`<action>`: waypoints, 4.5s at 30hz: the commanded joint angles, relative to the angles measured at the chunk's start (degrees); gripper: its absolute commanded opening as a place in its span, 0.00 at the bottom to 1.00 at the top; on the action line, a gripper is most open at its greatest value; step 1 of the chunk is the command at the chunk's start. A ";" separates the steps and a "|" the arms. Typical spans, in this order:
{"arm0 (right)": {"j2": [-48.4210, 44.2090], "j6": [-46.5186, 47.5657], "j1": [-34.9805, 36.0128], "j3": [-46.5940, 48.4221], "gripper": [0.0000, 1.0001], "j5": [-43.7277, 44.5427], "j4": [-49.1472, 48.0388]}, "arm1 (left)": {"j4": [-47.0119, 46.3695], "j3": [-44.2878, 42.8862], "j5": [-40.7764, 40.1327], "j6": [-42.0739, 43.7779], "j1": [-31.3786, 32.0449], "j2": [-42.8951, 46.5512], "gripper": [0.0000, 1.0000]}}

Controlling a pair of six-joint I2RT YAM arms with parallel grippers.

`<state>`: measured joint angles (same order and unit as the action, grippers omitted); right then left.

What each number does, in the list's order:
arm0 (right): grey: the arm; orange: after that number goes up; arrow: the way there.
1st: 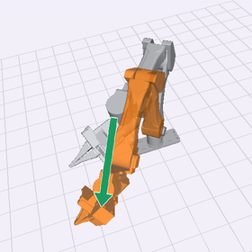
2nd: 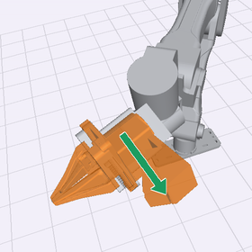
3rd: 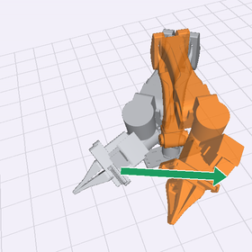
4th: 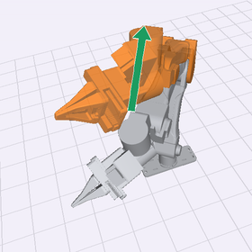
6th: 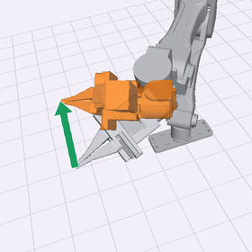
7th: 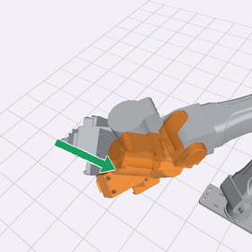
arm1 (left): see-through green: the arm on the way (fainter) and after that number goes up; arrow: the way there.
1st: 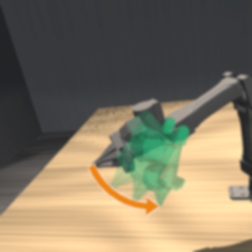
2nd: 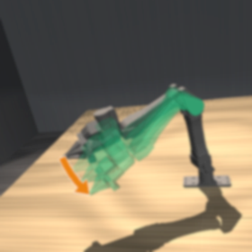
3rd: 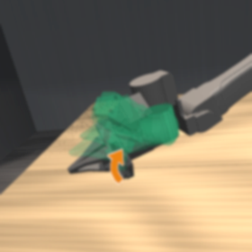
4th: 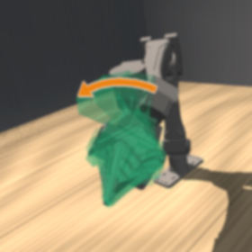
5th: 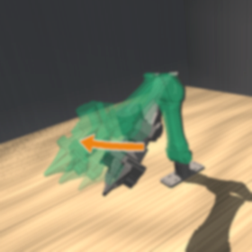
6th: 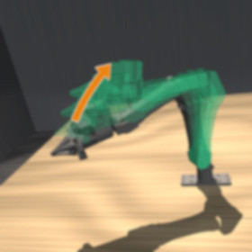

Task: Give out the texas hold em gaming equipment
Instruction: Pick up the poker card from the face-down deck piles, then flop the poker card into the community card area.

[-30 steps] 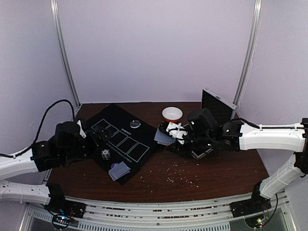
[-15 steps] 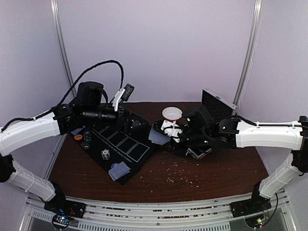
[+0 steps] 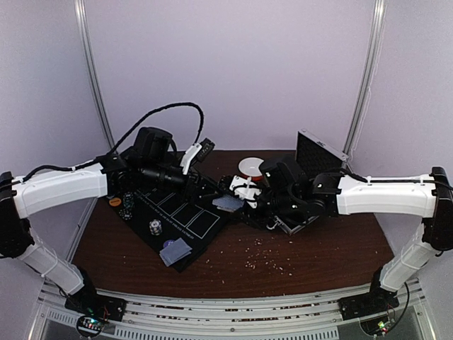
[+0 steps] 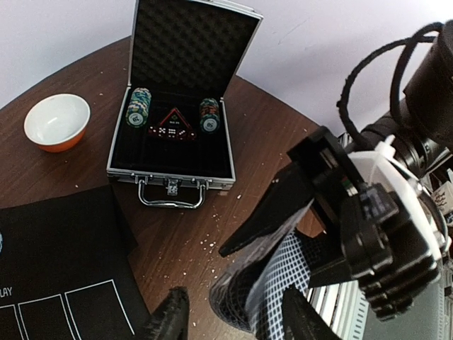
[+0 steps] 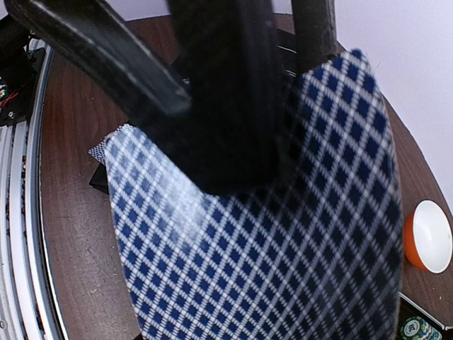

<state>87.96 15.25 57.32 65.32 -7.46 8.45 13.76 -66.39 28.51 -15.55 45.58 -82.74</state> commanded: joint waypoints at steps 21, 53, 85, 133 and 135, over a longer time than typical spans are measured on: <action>-0.04 0.40 0.33 1.10 0.39 -0.11 -2.00 | -2.85 0.74 0.90 -0.52 -1.37 3.17 0.00; -0.80 -0.87 -1.25 0.00 0.39 -0.97 -2.58 | -0.32 3.11 9.34 -2.04 -16.36 9.76 0.00; -4.17 -0.81 -1.51 -2.53 0.39 -1.04 -2.00 | 8.41 -28.08 -80.19 39.86 -25.98 -33.91 0.00; -6.18 -1.61 -1.62 -4.60 0.39 -1.11 -2.10 | -1.56 -1.79 -37.30 61.74 -30.54 -23.87 0.60; -6.31 -1.66 -1.58 -4.82 0.39 -1.04 -2.20 | 0.66 -4.38 -32.14 58.45 -30.58 -23.29 0.65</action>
<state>83.74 14.57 55.94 61.43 -8.43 7.14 8.64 -65.69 -12.84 47.79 15.40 -109.43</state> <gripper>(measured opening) 0.395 0.617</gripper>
